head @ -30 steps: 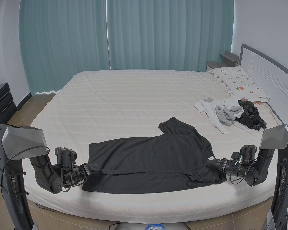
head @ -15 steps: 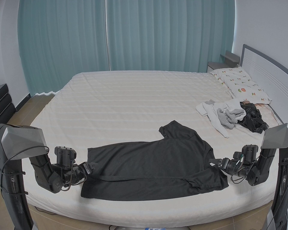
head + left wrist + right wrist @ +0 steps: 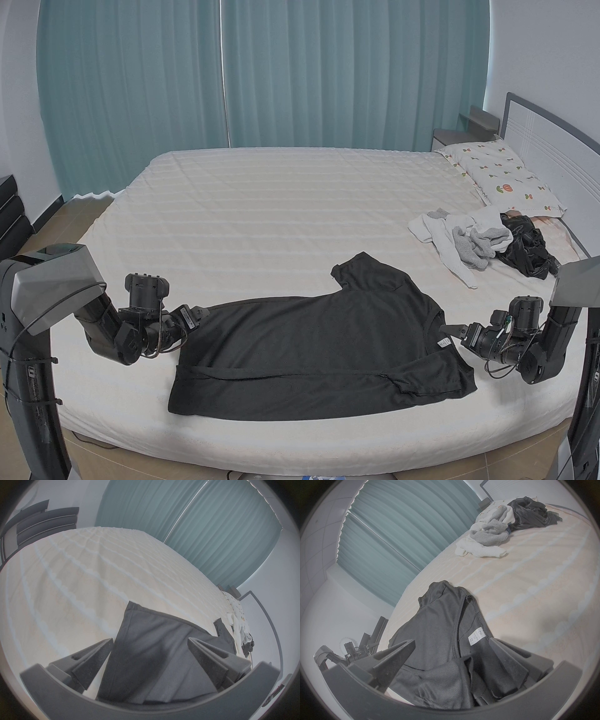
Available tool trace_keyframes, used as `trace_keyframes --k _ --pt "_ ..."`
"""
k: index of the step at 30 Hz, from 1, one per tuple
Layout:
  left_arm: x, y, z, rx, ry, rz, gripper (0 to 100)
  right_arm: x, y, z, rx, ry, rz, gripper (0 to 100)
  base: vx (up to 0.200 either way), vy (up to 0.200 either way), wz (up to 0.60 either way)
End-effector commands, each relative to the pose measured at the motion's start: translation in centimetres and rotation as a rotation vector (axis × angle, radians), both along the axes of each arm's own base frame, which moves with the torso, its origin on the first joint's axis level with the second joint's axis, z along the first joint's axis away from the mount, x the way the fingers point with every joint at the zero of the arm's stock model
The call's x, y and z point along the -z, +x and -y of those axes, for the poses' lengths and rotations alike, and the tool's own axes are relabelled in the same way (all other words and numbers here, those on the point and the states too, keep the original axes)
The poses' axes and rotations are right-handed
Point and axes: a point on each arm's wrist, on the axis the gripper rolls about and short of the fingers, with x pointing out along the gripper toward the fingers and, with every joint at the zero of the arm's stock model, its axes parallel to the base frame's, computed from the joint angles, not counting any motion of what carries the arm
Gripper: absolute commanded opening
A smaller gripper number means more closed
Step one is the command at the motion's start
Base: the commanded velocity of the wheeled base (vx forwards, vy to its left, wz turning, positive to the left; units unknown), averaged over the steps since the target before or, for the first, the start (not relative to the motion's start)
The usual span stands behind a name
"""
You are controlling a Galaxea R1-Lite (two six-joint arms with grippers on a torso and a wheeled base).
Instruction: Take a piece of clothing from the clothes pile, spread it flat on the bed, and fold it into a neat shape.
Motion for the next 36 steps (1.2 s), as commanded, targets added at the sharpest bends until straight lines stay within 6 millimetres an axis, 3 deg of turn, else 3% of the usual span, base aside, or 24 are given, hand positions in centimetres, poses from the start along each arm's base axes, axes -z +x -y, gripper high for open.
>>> trace_keyframes --k 1,5,9,27,28,33,36 --pt "3.0 3.6 -0.4 -0.002 0.043 -0.031 100 -0.2 -0.5 -0.2 0.006 -0.007 -0.009 100 0.000 0.000 0.00" --pt "4.5 5.8 -0.6 -0.020 0.060 -0.006 100 -0.6 -1.3 -0.2 0.016 -0.013 -0.015 100 0.000 0.000 0.00" --pt "4.6 7.0 -1.1 -0.038 0.060 0.023 100 -1.0 -1.4 -0.2 0.014 -0.014 -0.009 100 0.000 0.000 0.00" --pt "5.1 8.2 -1.2 -0.036 0.054 0.056 100 -1.1 -0.2 -1.0 -0.011 -0.014 0.026 100 0.000 0.000 0.00" --pt "5.1 8.2 -1.2 -0.036 0.054 0.056 0 -1.3 0.1 -1.0 -0.011 -0.014 0.037 100 0.000 0.000 0.00" --pt "5.2 8.2 -1.2 -0.041 0.060 0.070 0 -2.3 2.5 -1.1 -0.013 -0.014 0.057 100 0.000 0.000 0.00" --pt "5.0 8.2 -1.2 -0.048 0.068 0.097 0 -2.6 4.0 -2.1 -0.025 -0.024 0.028 100 0.000 0.000 0.00"
